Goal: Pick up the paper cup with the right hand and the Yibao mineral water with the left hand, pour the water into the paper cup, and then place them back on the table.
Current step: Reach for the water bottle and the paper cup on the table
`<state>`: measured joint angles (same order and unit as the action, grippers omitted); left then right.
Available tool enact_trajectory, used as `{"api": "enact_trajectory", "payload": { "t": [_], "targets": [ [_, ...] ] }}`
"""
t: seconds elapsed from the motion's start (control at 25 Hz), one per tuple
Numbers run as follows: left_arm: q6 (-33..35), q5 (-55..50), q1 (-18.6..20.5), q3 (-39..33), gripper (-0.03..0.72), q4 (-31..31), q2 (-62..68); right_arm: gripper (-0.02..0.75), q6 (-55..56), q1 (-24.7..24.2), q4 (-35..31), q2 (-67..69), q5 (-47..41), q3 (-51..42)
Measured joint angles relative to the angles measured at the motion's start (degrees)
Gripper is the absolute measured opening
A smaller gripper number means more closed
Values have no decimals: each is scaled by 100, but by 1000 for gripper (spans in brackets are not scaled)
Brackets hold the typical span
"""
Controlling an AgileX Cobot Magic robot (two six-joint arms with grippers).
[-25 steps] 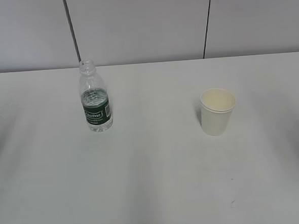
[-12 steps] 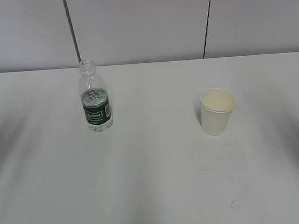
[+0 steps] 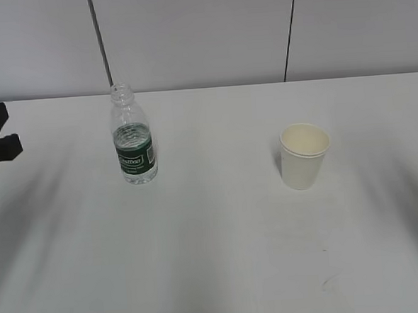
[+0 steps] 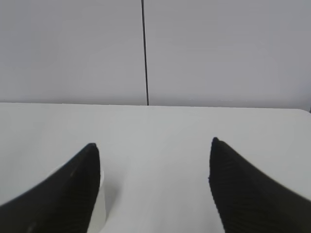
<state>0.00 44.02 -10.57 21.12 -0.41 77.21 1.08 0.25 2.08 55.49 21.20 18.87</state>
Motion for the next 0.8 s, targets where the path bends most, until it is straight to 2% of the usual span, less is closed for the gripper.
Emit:
{"api": "enact_trajectory", "payload": {
  "t": [0.24, 0.48, 0.64, 0.8],
  "targets": [
    [-30, 231, -20, -200, 238, 83, 99, 551, 496, -2, 75, 601, 1678, -616],
    [-48, 447, -20, -200, 238, 153, 146, 551, 790, -2, 976, 1756, 3030, -639],
    [-65, 446, -20, -200, 238, 200, 150, 551, 828, -2, 1128, 2779, 4008, -639],
    [-90, 441, -20, -200, 238, 210, 150, 551, 840, -2, 1144, 3687, 4344, -564]
  ]
}}
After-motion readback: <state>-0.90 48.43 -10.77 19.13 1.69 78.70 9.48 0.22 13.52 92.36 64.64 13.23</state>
